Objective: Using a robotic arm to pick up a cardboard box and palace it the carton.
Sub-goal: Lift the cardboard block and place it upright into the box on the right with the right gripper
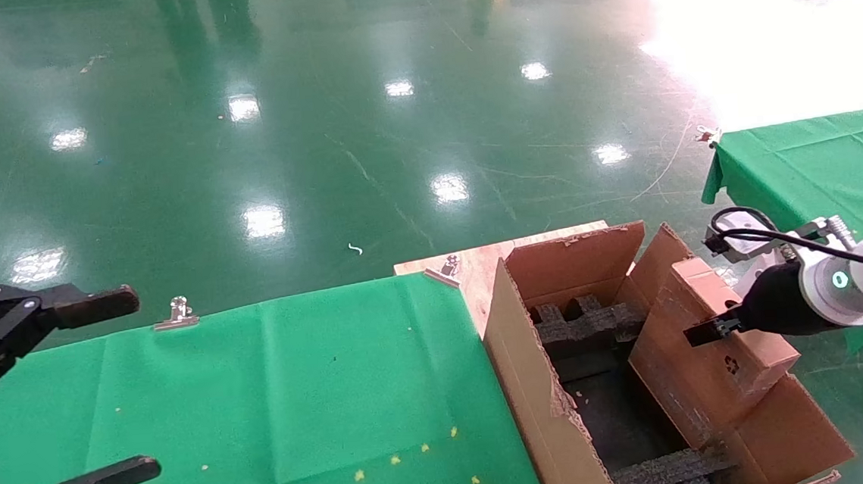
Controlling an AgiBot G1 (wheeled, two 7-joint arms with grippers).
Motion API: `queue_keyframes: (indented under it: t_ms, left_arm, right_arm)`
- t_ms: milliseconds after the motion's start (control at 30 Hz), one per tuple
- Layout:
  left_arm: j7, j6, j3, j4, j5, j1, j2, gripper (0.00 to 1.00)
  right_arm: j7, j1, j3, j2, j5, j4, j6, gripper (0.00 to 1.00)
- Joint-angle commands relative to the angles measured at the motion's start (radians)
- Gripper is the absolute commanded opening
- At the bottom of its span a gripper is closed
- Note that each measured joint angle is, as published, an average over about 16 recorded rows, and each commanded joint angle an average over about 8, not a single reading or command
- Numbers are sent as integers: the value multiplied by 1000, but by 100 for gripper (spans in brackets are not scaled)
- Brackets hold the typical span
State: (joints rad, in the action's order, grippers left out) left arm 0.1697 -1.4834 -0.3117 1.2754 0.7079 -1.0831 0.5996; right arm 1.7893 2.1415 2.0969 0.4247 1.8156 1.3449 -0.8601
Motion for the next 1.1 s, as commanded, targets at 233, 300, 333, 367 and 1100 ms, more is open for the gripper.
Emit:
queue_keyframes:
  t_ms: [233,300,333,367,1100]
  left_arm:
    - [0,0,0,0,0,0,0,100]
    - [0,0,0,0,0,0,0,100]
    - [0,0,0,0,0,0,0,100]
    - [0,0,0,0,0,0,0,100]
    - [-1,1,-1,0,-1,0,0,100]
  right_arm:
    - [77,-44,14,30,54,-3,33,0]
    - [96,-57,17,38,70,-5,44,0]
    - [105,-64,19,42,79,-6,50,0]
    - [115,-70,20,46,88,-7,55,0]
    - [210,-207,42,115,124,-72,156,0]
